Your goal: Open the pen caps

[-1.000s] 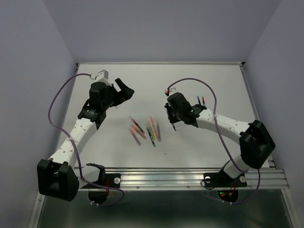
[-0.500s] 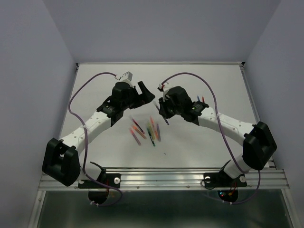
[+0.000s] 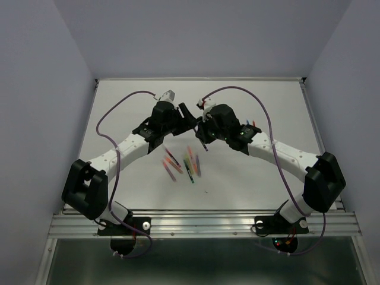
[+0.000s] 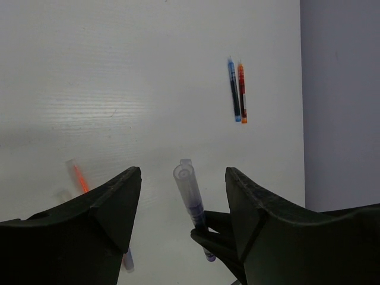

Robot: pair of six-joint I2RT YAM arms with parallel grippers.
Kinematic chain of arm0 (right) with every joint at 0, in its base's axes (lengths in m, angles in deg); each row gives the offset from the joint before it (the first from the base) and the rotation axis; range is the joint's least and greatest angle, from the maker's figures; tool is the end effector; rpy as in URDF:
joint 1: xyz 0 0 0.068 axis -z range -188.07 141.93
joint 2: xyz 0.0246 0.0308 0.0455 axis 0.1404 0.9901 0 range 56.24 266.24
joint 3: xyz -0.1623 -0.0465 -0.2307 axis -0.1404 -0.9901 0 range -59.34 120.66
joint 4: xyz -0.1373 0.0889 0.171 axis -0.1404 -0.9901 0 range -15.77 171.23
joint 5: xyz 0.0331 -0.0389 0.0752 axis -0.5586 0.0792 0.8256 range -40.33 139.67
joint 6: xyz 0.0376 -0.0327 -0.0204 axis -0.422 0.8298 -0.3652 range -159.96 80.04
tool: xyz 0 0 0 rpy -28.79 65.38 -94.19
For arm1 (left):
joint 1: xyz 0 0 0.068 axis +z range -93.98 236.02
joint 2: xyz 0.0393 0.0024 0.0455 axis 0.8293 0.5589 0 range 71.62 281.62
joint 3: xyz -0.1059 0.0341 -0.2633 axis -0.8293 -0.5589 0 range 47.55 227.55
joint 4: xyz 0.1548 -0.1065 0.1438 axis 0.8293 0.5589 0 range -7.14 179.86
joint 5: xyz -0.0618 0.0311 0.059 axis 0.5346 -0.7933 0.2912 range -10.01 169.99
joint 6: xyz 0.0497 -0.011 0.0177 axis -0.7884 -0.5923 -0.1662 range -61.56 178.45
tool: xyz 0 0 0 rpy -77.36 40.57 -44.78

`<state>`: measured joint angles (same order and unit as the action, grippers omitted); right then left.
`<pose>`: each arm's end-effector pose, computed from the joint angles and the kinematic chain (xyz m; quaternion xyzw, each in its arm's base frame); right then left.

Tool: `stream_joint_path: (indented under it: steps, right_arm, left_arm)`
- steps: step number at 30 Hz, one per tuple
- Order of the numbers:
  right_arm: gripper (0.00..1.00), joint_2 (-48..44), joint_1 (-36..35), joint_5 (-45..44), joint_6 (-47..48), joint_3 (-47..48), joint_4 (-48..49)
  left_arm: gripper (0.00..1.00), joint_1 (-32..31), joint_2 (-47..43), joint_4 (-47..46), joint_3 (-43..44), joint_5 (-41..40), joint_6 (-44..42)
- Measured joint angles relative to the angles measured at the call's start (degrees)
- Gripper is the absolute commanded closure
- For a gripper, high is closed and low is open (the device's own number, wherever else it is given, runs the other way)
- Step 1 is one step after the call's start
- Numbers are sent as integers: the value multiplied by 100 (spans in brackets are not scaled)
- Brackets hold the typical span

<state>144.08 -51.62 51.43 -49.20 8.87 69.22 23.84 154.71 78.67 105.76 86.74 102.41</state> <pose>0.2374 0.2272 0.3166 -0.2647 0.8319 0.2288 0.4307 0.2621 -0.1697 0.3130 -0.0511 0.8202 -0.3881 0.4171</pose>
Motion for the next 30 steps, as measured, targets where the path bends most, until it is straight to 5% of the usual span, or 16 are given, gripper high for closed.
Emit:
stream_joint_path:
  steps: [11, 15, 17, 20, 23, 30]
  right_arm:
    - [99, 0, 0, 44, 0, 2, 17]
    - [99, 0, 2, 44, -7, 0, 50]
    - [99, 15, 2, 33, -24, 2, 57]
    - [99, 15, 4, 17, -46, 2, 66]
    - [82, 15, 4, 2, -63, 2, 74]
    - [69, 46, 4, -50, -70, 2, 142]
  left_arm:
    - [64, -42, 94, -153, 107, -15, 160]
    - [80, -50, 146, -164, 107, -15, 184]
    - [98, -66, 162, -225, 118, 13, 216]
    - [100, -76, 164, -243, 127, 4, 223]
    - [100, -76, 168, -247, 129, -4, 223]
    - [100, -85, 166, -339, 129, -13, 254]
